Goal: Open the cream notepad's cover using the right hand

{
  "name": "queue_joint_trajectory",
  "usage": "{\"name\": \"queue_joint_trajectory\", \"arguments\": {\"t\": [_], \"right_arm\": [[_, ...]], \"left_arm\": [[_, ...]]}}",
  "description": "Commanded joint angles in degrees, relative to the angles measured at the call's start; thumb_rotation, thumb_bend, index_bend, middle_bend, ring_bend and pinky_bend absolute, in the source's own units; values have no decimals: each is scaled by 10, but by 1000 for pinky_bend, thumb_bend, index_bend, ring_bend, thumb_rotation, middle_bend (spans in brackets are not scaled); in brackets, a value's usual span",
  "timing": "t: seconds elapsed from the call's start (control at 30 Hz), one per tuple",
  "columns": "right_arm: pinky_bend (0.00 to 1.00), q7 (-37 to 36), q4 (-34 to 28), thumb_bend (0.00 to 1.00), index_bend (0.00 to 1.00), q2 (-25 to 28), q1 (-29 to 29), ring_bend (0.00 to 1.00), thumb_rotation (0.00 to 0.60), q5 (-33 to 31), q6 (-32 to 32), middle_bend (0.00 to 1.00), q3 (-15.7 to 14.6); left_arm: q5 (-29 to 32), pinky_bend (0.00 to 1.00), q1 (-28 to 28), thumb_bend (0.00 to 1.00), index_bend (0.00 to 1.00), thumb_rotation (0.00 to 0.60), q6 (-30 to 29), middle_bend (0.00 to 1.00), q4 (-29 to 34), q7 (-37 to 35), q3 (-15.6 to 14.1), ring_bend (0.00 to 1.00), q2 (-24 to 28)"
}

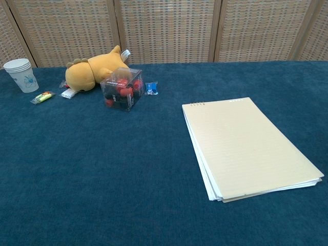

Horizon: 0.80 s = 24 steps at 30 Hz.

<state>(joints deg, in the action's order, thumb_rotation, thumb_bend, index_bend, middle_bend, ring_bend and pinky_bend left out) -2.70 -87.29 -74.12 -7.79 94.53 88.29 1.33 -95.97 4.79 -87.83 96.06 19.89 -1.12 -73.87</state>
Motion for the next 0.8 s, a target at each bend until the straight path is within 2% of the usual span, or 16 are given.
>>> {"name": "queue_joint_trajectory", "arguments": {"t": [0.03,0.8], "right_arm": [[0,0,0,150,64,0,0,0,600,0,0,0,0],[0,22,0,150,64,-10,-1,0,600,14,-9,0,-11]], "left_arm": [[0,0,0,0,0,600,0,0,0,1,0,0,0],[0,0,-1,0,0,600,-2,0,4,5,1,0,0]]}}
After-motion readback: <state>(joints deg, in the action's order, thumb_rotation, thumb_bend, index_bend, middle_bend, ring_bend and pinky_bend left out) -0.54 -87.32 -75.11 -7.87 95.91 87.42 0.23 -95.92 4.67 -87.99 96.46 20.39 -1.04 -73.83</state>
